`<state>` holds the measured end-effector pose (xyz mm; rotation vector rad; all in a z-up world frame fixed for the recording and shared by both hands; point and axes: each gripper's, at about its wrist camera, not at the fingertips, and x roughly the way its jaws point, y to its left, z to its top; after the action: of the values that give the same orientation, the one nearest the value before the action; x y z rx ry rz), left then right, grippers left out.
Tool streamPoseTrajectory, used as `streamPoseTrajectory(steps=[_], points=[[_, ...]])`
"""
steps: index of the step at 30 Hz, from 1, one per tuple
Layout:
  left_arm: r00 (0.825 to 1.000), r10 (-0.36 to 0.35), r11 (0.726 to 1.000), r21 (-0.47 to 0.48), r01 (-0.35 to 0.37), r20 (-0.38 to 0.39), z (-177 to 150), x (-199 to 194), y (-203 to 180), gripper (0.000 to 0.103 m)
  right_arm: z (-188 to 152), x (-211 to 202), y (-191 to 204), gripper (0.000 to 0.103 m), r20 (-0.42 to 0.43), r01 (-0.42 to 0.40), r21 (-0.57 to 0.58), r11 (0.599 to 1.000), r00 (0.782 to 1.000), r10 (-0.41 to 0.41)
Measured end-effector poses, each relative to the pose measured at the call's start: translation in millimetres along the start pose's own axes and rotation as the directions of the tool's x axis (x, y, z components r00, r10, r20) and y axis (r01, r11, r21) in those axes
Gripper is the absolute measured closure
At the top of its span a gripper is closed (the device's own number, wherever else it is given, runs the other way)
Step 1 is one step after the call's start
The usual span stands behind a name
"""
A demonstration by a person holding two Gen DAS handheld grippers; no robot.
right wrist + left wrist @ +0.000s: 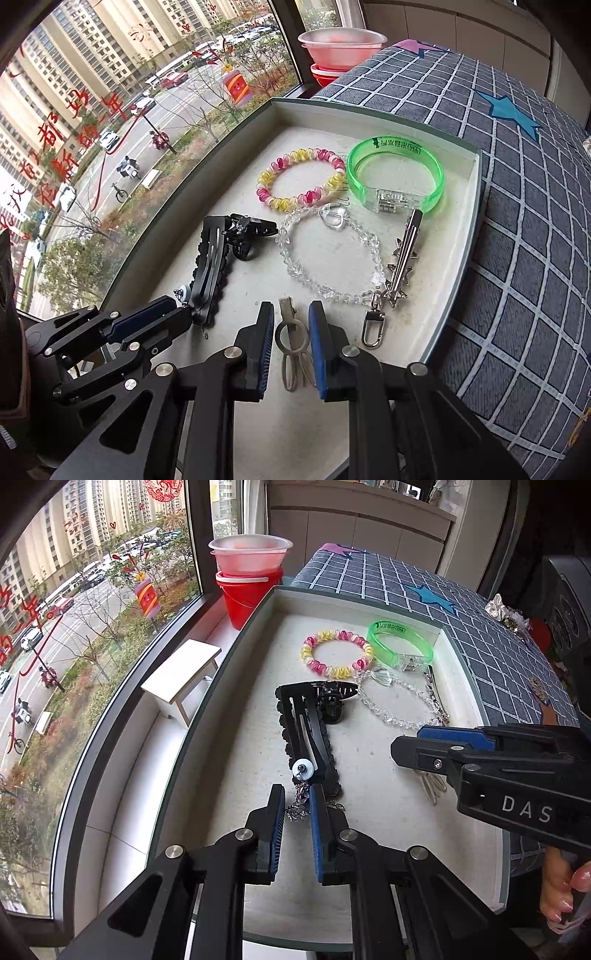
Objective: Organize jewelry
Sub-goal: 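Lower and release the silver charm with left while right releases the tassel keychain in the box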
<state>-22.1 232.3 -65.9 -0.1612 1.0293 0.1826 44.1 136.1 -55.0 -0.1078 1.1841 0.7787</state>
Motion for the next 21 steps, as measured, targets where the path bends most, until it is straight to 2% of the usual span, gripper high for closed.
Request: streamPoseTrajectory(steps=[1, 2, 3, 10, 21], points=[[1.0, 0.003, 1.0, 0.0, -0.003, -0.001, 0, 0, 0, 0.082, 1, 1, 0, 0.064, 0.001, 0.002, 0.001, 1.0, 1.0, -0.002], [1.0, 0.005, 1.0, 0.0, -0.005, -0.002, 0, 0, -1, 0.082, 2, 0, -1, 0.049, 0.004, 0.001, 0.008, 1.0, 1.0, -0.001], [1.0, 0.006, 1.0, -0.001, -0.006, -0.003, 0, -1, -1, 0.082, 1, 0, -3, 0.047, 0.01, -0.006, 0.015, 1.0, 1.0, 0.005], [0.999, 0.032, 0.999, 0.003, -0.032, 0.003, 1, -6, -4, 0.082, 2, -20, -9, 0.047, 0.057, -0.036, 0.043, 0.998, 0.998, 0.034], [0.997, 0.063, 0.998, 0.005, -0.064, 0.052, 9, -21, -10, 0.082, -2, -54, -20, 0.041, 0.138, -0.058, 0.06, 0.997, 0.989, 0.049]])
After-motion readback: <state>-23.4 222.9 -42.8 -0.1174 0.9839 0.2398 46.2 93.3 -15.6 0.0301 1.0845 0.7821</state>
